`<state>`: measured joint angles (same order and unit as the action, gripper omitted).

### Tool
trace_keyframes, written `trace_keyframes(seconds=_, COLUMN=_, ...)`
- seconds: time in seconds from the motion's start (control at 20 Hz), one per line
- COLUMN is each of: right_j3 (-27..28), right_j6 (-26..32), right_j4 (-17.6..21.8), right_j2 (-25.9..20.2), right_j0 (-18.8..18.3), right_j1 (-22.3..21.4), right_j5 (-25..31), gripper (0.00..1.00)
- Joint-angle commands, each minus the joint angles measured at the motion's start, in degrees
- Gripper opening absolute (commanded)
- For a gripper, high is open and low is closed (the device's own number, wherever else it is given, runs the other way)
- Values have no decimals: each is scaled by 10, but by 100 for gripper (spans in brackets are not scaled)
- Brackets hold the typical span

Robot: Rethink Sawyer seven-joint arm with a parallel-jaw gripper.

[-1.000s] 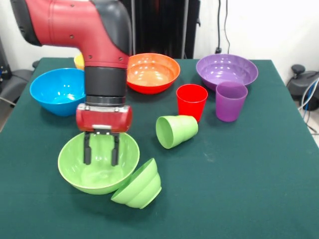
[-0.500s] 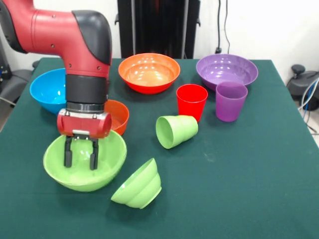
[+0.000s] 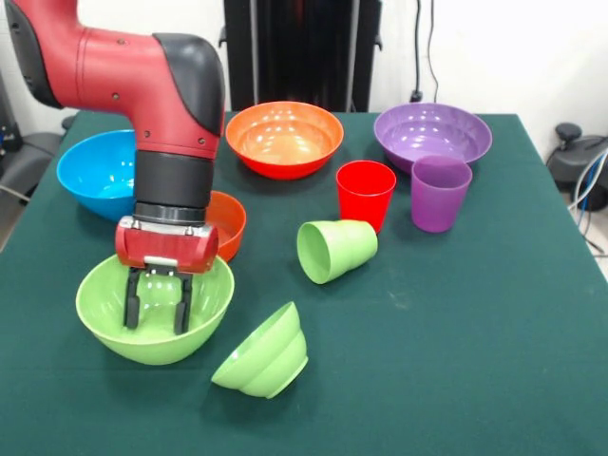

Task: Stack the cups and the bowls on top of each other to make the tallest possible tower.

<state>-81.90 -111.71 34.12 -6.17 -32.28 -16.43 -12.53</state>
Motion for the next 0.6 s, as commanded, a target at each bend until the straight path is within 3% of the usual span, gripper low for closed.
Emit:
trace_keyframes(seconds=0.05, right_j3=25, right_j6=-72, right_j4=-60, right_j2=41, right_j0=65, right_j1=40, right_j5=-17, gripper=100)
trace_keyframes(seconds=0.35, right_j3=-7, right_j6=-83, right_j4=-126, right_j2=95, right_j0=123, right_j1=37, right_j5=-50, gripper=100)
trace_keyframes(seconds=0.6, right_j3=-95, right_j6=-92, right_j4=-115, right_j2=97, right_j0=135, right_j1=-38, right_j5=-35, gripper=100)
